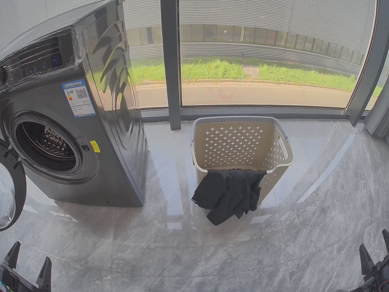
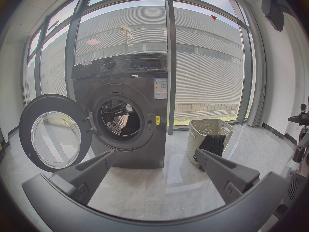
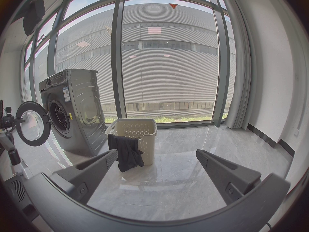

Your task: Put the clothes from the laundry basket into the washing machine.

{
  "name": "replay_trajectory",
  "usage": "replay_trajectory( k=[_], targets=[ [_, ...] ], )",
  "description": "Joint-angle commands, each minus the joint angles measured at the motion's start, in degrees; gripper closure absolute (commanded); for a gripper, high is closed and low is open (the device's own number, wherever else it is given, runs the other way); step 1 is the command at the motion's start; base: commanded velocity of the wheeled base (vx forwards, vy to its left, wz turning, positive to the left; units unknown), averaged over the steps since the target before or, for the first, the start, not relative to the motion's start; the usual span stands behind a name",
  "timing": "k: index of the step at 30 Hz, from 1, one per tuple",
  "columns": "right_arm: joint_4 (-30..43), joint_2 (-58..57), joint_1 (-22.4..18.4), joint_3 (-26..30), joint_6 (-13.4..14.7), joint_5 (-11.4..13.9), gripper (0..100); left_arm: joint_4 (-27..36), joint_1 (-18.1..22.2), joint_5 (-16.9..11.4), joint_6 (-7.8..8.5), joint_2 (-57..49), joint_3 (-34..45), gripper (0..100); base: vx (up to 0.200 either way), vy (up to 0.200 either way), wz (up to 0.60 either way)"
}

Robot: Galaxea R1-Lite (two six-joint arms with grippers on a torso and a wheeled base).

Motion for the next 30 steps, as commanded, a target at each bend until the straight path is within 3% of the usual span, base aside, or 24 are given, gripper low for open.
replay_trajectory(
  k=[1, 13, 25, 30],
  targets=[
    [0.0, -0.9, 0.0, 0.7, 0.0, 0.0, 0, 0.0, 0.0, 0.0, -0.12, -0.9, 0.9, 0, 0.0, 0.0, 0.0],
    [0.0, -0.9, -0.1, 0.7, 0.0, 0.0, 0, 0.0, 0.0, 0.0, 0.15, -0.9, 0.9, 0, 0.0, 0.0, 0.0],
    [0.0, -0.9, 0.0, 0.7, 0.0, 0.0, 0, 0.0, 0.0, 0.4, -0.64, -0.9, 0.9, 0, 0.0, 0.0, 0.0],
    [0.0, -0.9, 0.0, 0.7, 0.0, 0.0, 0, 0.0, 0.1, 0.2, 0.23, -0.9, 0.9, 0, 0.0, 0.0, 0.0]
  ],
)
